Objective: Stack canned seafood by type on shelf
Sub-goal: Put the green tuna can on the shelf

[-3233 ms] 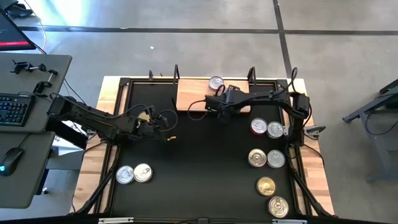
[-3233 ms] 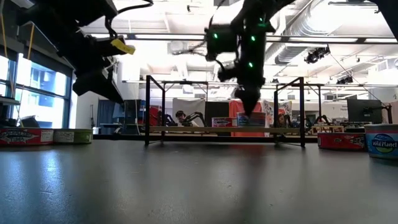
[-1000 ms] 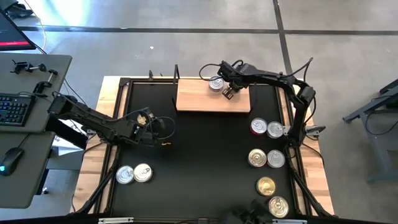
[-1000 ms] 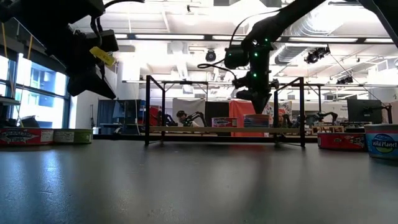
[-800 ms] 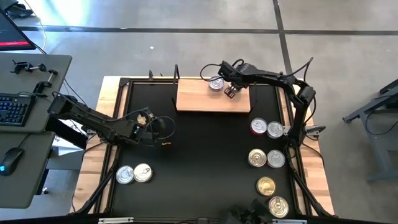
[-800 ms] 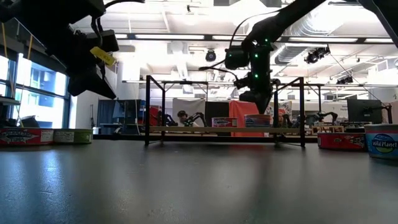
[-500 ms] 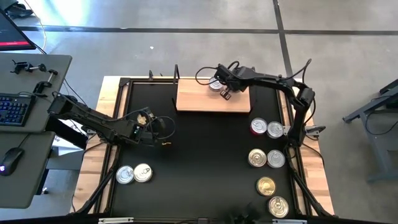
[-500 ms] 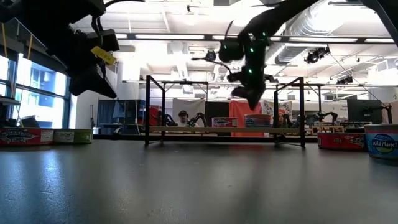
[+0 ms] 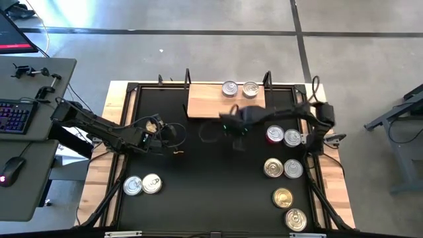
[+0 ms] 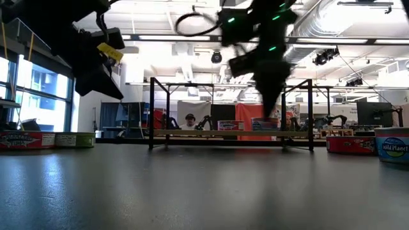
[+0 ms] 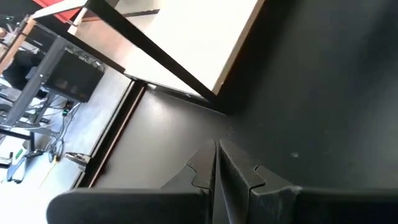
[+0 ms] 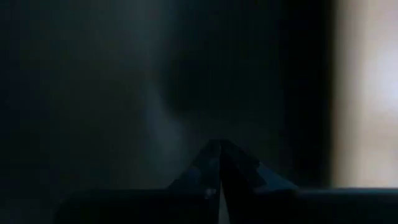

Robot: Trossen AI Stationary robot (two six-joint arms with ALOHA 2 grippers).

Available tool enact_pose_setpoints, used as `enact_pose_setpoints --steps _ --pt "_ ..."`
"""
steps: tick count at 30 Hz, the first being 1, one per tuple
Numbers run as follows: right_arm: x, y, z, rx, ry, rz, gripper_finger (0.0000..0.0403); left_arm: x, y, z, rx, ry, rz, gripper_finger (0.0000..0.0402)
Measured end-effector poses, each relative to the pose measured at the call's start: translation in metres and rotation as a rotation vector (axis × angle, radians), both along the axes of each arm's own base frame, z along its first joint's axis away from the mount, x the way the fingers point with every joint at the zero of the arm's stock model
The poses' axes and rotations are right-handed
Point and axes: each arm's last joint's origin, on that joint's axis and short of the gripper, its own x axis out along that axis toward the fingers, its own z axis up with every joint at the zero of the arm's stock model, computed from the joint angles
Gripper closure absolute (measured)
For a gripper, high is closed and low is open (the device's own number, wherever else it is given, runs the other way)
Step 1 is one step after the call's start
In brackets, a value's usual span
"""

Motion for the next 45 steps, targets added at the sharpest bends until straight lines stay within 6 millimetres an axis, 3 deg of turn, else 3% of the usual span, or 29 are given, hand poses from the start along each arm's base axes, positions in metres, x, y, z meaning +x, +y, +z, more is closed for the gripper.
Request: enact_pose_setpoints --steps 9,15,26,32,36,41,45 --pt "-0.070 0.112 0.001 0.097 -0.069 -0.347 0.0402 0.006 -0.002 0.003 -0.013 -0.042 -0.037 0.0390" --pt "-0.116 0.168 -0.012 0.170 -0.061 -0.607 0.0402 0.009 -0.003 0.004 -0.028 -0.075 -0.042 0.0390" --pt "-0.154 0.210 -0.019 0.263 0.133 -0.725 0.0402 0.013 -0.017 0.002 -0.137 -0.137 -0.103 0.0390" --pt "-0.168 0.244 -0.017 0.397 0.083 -0.738 0.0403 0.020 -0.029 0.000 -0.155 -0.186 -0.149 0.0390" --pt "-0.180 0.257 -0.030 0.328 0.078 -0.778 0.0403 0.028 -0.038 -0.004 -0.153 -0.208 -0.198 0.0390" --pt "-0.177 0.263 -0.047 0.271 0.107 -0.785 0.0403 0.036 -0.049 -0.014 -0.200 -0.203 -0.271 0.0390" --pt "-0.164 0.265 -0.050 0.337 0.095 -0.750 0.0403 0.041 -0.059 -0.022 -0.254 -0.199 -0.332 0.0390"
